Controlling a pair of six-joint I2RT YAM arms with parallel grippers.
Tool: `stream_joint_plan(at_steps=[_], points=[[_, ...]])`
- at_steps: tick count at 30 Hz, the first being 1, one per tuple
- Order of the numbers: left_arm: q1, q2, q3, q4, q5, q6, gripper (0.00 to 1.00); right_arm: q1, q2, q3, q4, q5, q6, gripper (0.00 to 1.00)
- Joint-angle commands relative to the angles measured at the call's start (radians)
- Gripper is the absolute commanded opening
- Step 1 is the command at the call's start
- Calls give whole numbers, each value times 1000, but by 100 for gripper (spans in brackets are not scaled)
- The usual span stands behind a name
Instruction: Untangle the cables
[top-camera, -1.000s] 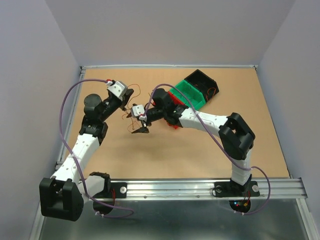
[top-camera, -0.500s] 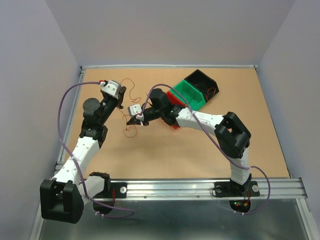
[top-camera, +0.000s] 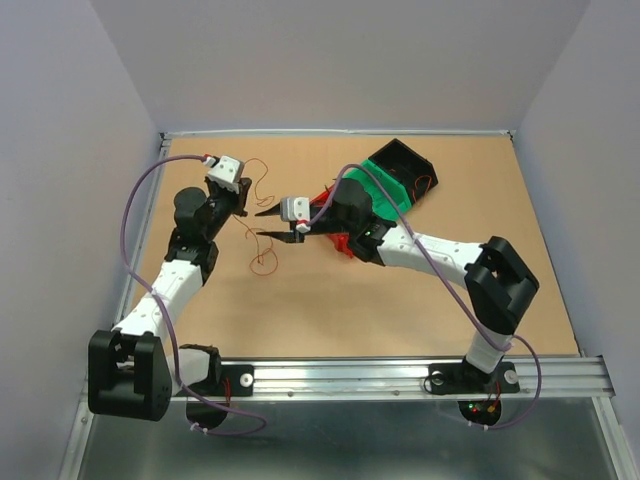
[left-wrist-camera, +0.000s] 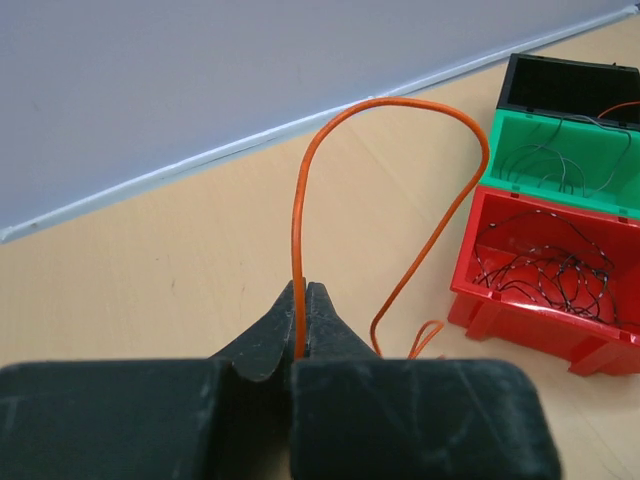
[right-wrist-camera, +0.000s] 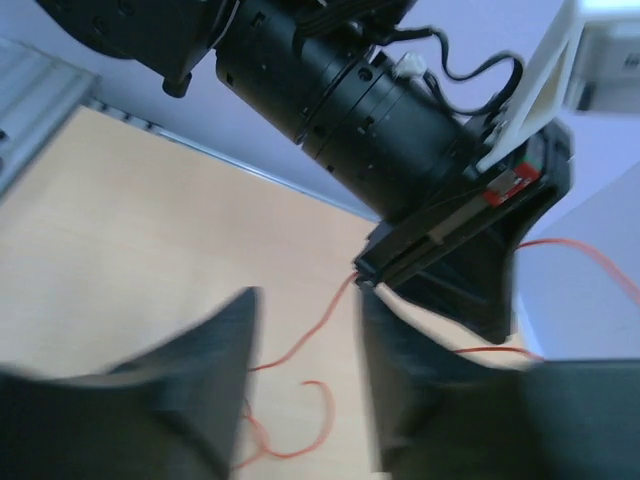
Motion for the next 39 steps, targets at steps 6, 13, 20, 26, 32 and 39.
stream_joint_plan(at_steps=[6, 13, 20, 26, 32, 39], points=[[19, -103, 10, 89, -131, -36, 0, 11, 125, 206, -32, 219, 223, 74], [32, -129, -10, 112, -150, -61, 0, 56, 223, 315, -133, 323, 301, 83], [32, -156, -23, 125, -135, -66, 0, 74, 340, 360, -99, 256, 379, 69], [33, -150, -22, 129, -156, -69, 0, 87, 354, 338, -29, 346, 353, 1], [75, -71, 27, 98, -89, -87, 0, 87, 167, 122, 207, 428, 308, 1], [87, 22, 84, 29, 3, -63, 22, 5, 114, 166, 205, 612, 313, 1]])
